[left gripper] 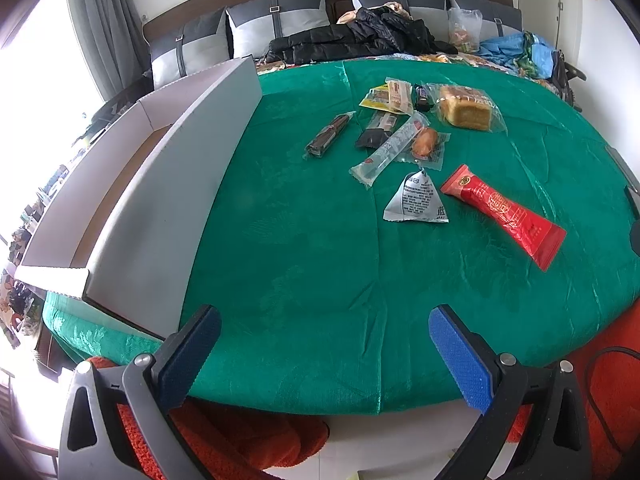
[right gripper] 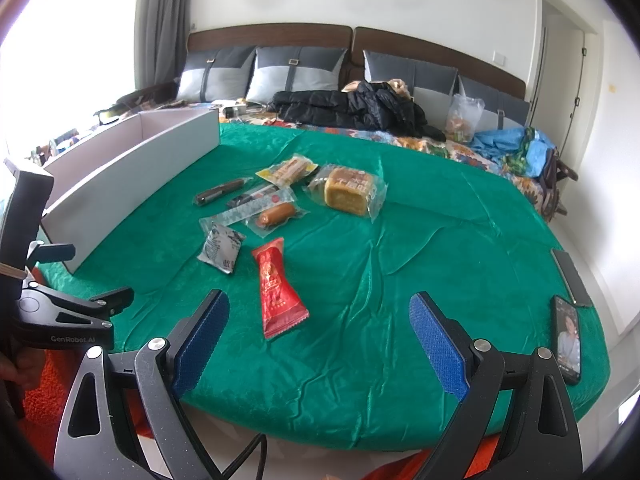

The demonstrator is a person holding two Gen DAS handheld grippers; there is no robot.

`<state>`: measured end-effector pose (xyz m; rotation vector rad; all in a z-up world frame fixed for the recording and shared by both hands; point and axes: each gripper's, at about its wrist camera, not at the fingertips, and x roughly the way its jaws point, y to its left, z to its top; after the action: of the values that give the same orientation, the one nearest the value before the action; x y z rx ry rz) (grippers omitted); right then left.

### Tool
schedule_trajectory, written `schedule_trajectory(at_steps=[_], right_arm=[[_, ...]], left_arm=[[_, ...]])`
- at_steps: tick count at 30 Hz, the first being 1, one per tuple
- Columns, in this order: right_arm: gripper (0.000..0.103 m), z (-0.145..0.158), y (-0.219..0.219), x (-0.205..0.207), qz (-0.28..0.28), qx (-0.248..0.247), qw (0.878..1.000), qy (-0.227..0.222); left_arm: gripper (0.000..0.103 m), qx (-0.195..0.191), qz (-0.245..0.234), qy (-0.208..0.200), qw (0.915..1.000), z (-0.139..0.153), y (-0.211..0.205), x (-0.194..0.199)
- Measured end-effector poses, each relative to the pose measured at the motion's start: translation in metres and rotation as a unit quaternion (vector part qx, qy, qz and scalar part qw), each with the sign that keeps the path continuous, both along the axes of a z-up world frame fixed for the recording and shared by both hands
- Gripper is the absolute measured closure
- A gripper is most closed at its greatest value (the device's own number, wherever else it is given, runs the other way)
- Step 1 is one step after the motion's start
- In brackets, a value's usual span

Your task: Organize snacks

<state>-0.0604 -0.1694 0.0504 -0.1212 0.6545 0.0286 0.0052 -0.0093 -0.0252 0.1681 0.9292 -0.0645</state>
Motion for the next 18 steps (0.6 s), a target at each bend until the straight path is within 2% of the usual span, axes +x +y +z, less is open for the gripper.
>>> schedule_trajectory(at_steps=[18], right_arm=[[0.009, 0.0007, -0.0002, 0.0012, 0.000, 0.000, 1.000, 0.002]], left_arm=[[0.000, 0.008, -0.004, 0.004, 1.0000, -0.0023, -0.0031, -0.0007]])
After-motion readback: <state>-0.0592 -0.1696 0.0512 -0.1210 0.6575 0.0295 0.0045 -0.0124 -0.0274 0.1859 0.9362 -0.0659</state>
